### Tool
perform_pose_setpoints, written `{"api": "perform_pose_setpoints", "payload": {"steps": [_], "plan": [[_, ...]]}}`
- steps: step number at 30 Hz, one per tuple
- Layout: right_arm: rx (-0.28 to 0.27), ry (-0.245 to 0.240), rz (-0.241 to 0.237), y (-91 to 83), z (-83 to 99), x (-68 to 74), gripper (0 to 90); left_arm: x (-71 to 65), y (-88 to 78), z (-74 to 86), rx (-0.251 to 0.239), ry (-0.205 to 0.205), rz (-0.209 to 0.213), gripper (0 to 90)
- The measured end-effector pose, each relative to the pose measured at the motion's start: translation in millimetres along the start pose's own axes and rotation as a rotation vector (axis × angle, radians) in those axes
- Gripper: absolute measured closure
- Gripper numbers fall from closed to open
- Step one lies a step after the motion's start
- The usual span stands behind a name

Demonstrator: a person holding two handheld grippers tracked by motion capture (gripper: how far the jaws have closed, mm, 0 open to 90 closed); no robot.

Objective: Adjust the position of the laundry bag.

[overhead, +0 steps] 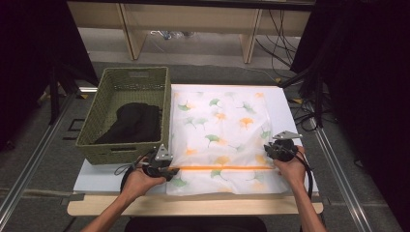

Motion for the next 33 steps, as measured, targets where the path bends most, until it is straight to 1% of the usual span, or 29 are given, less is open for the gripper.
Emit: {"api": "perform_pose_setpoints", "payload": {"steps": [1,2,3,4,7,8,9,10,11,12,13,14,15,17,18,19,20,21,22,23,24,25,26,27,28,29,30,32,33], "plan": [[0.007,-0.001,0.004,-2.1,-0.2,-0.8,72.1,0.2,-3.0,-1.4,-0.007,0.020,-0.012,55.2],[0.005,-0.018,0.004,-2.9,0.2,-2.8,71.5,-0.1,-5.9,-3.1,-0.004,0.024,-0.014,52.5],[-0.008,0.003,0.000,-3.2,0.5,-2.8,70.2,-1.5,-8.2,-5.2,-0.014,0.016,-0.007,49.6],[-0.002,0.003,-0.009,-4.8,0.6,-4.4,68.5,-2.8,-11.2,-7.4,-0.010,0.018,-0.014,46.7],[-0.013,0.012,-0.004,-7.2,1.2,-6.2,64.7,-7.0,-15.6,-12.5,-0.030,0.037,-0.013,43.3],[0.003,0.018,-0.021,-9.3,0.2,-6.3,62.3,-9.4,-16.4,-15.6,-0.046,0.045,-0.010,43.3],[-0.028,0.064,-0.029,-12.4,0.2,-5.8,55.1,-15.5,-18.1,-22.1,-0.066,0.046,-0.004,40.5],[-0.054,0.050,-0.013,-12.7,0.0,-7.5,52.6,-17.4,-18.1,-25.2,-0.073,0.054,-0.004,39.4],[-0.054,0.050,-0.013,-12.7,0.0,-7.5,52.6,-17.4,-18.1,-25.2,-0.073,0.054,-0.004,38.6],[-0.048,0.084,-0.025,-18.1,0.1,-8.7,47.0,-23.2,-17.7,-31.8,-0.109,0.053,0.015,37.7],[-0.056,0.089,-0.025,-19.5,0.7,-9.2,45.1,-25.8,-17.1,-34.7,-0.120,0.045,0.026,37.0],[-0.058,0.112,-0.029,-22.7,0.9,-8.8,43.6,-27.7,-15.9,-37.5,-0.132,0.041,0.026,36.3],[-0.058,0.112,-0.029,-22.7,0.9,-8.8,43.6,-27.7,-15.9,-37.5,-0.132,0.041,0.026,35.5],[-0.065,0.130,-0.037,-27.7,1.9,-9.5,39.5,-32.1,-11.5,-44.2,-0.163,0.040,0.034,34.8],[-0.056,0.132,-0.038,-29.6,2.4,-9.6,39.2,-31.7,-10.0,-46.1,-0.173,0.056,0.029,34.6],[-0.056,0.132,-0.038,-29.6,2.4,-9.6,39.2,-31.7,-10.0,-46.1,-0.173,0.056,0.029,34.5],[-0.063,0.135,-0.052,-30.4,4.2,-9.4,37.0,-32.4,-6.5,-48.5,-0.187,0.040,0.020,34.5],[-0.060,0.128,-0.054,-30.8,4.9,-9.6,36.3,-33.0,-4.3,-49.4,-0.197,0.040,0.019,34.5],[-0.032,0.157,-0.084,-32.4,6.0,-7.5,35.5,-32.7,-2.3,-49.9,-0.203,0.045,0.025,34.2],[-0.032,0.157,-0.084,-32.4,6.0,-7.5,35.5,-32.7,-2.3,-49.9,-0.203,0.045,0.025,33.9],[-0.050,0.112,-0.080,-33.4,7.3,-8.6,33.2,-32.5,1.6,-50.5,-0.206,0.039,0.025,33.4],[-0.021,0.147,-0.078,-36.8,7.9,-5.6,32.8,-33.2,2.7,-51.0,-0.201,0.039,0.028,33.3],[-0.022,0.144,-0.079,-37.7,8.6,-4.8,31.0,-34.6,4.1,-51.4,-0.201,0.025,0.029,33.2],[-0.027,0.122,-0.096,-37.2,10.0,-5.2,29.3,-34.7,4.3,-52.0,-0.197,0.040,0.034,33.0],[-0.021,0.119,-0.105,-38.4,10.2,-4.5,28.7,-36.2,5.1,-52.7,-0.200,0.036,0.042,32.8],[-0.015,0.120,-0.089,-40.6,11.5,-3.5,28.5,-36.8,5.4,-53.6,-0.195,0.045,0.039,32.7],[-0.016,0.122,-0.102,-41.4,12.6,-2.8,28.4,-37.1,4.9,-54.6,-0.194,0.060,0.056,32.7],[-0.010,0.125,-0.091,-45.5,14.7,-2.7,28.7,-39.6,6.8,-56.6,-0.205,0.049,0.044,32.3],[-0.027,0.105,-0.088,-46.4,15.6,-4.1,29.6,-39.9,7.2,-57.5,-0.204,0.056,0.045,32.2]]}}
Point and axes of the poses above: each handheld gripper's, and its own axes: y roughly forward along the jaws, z roughly out of its underside, x roughly to its left, the point moved 2 cm from there along y, roughly forward along the jaws, and after that the axes turned 15 degrees about y, right-handed, at the moved point
